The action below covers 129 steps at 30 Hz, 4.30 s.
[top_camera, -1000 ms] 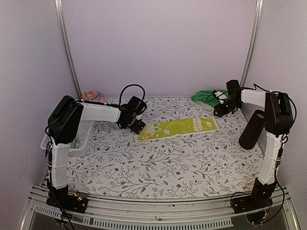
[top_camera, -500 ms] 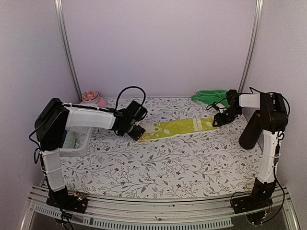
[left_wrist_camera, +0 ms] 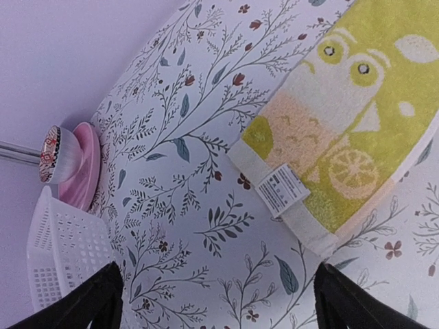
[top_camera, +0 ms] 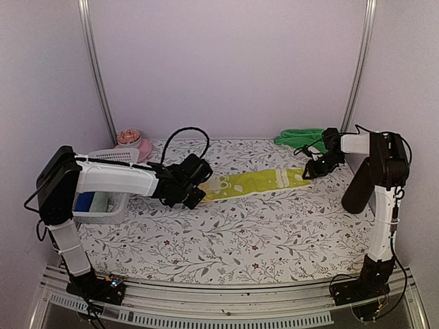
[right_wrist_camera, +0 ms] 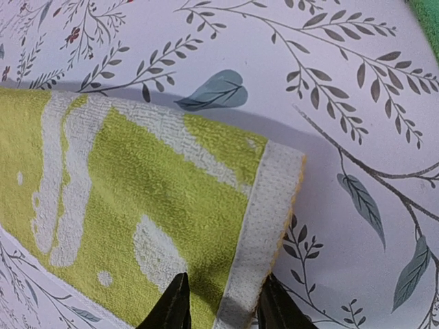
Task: Roll the towels
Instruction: Pick up the towel from the center of the board, then fold the towel at the center of the board.
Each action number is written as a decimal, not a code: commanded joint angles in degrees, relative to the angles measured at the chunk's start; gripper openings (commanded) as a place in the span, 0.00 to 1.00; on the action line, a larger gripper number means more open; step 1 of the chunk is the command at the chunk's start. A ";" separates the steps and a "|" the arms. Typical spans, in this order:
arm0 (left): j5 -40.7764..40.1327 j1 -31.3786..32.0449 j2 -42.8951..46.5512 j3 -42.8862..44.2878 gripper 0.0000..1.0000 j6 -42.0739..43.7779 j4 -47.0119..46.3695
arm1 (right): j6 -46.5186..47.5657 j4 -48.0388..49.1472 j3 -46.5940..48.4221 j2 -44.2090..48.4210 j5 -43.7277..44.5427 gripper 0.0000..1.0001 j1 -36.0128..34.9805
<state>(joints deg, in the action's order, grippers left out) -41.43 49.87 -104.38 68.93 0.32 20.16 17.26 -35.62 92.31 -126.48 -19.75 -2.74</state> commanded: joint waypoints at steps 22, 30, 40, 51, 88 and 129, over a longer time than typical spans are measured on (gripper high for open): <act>-2.13 1.26 3.24 -8.73 0.97 -2.87 -5.52 | -0.10 -4.28 5.87 7.36 4.26 0.02 4.65; 0.77 -0.41 4.68 -10.45 0.97 -2.89 -7.29 | 1.15 -10.89 9.29 10.43 -5.86 0.02 -1.02; 2.32 -1.99 4.51 -11.35 0.97 -2.91 -8.23 | 0.52 -13.28 13.16 9.76 -10.11 0.02 -13.06; 2.56 -2.95 4.32 -12.06 0.97 -2.95 -8.82 | -0.81 -14.13 19.92 3.93 -12.46 0.02 -21.96; 2.54 -2.98 1.91 -11.19 0.97 -3.04 -8.12 | -4.02 -7.15 27.13 -8.61 -15.80 0.02 -28.98; 2.56 -2.83 0.25 -10.39 0.97 -3.27 -7.34 | -6.33 -1.99 28.80 -14.28 -16.23 0.20 -32.26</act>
<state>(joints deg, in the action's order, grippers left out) -39.05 47.48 -102.94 57.39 -2.20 12.73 11.42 -39.48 119.66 -139.57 -35.09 -34.54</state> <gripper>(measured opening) 0.973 0.140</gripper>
